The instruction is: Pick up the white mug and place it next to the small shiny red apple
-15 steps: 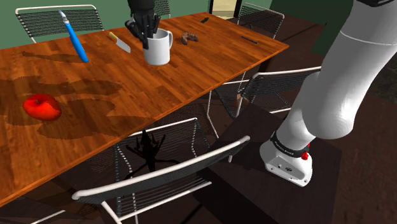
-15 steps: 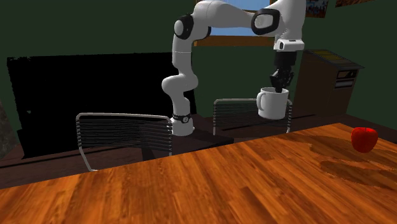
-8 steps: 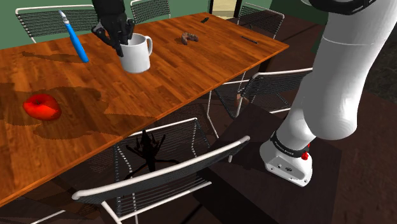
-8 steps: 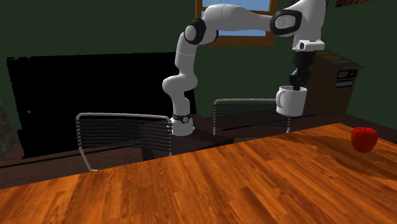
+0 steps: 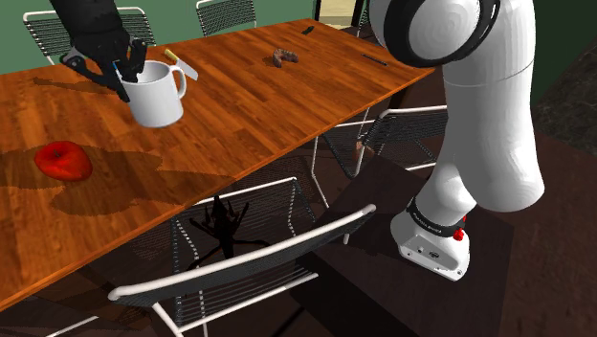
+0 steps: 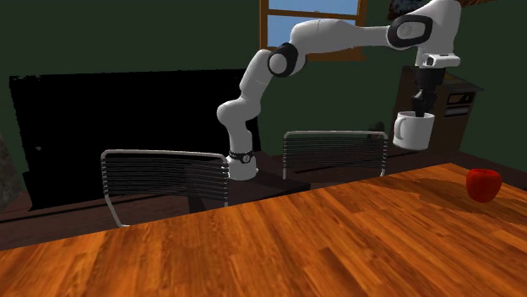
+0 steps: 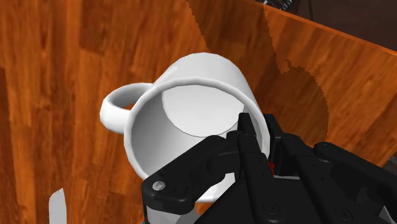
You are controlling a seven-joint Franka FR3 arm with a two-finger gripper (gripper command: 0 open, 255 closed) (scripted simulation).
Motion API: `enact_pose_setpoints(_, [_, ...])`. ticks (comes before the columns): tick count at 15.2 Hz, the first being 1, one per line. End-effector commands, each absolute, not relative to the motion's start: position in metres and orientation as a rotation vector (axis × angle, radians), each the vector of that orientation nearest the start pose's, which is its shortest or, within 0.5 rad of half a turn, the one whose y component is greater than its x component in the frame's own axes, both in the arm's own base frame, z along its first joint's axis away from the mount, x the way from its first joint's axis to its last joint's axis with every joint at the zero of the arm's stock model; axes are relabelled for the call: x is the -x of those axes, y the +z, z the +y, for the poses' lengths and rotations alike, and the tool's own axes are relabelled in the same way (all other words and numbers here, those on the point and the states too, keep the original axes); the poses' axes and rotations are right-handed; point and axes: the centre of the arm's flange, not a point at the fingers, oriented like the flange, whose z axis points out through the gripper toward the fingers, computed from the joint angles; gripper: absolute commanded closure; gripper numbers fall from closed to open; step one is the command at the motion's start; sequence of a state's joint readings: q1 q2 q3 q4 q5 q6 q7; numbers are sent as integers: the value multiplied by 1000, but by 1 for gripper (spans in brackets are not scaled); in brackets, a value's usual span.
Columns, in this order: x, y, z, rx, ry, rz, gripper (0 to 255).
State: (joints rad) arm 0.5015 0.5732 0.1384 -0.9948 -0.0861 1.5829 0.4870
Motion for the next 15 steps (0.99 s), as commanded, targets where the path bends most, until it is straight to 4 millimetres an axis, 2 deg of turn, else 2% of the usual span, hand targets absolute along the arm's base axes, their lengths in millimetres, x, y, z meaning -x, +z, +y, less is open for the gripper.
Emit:
enact_pose_setpoints(1, [-597, 529, 408, 3134, -36, -202, 255])
enact_pose_setpoints(15, [-597, 455, 408, 3134, -36, -202, 255])
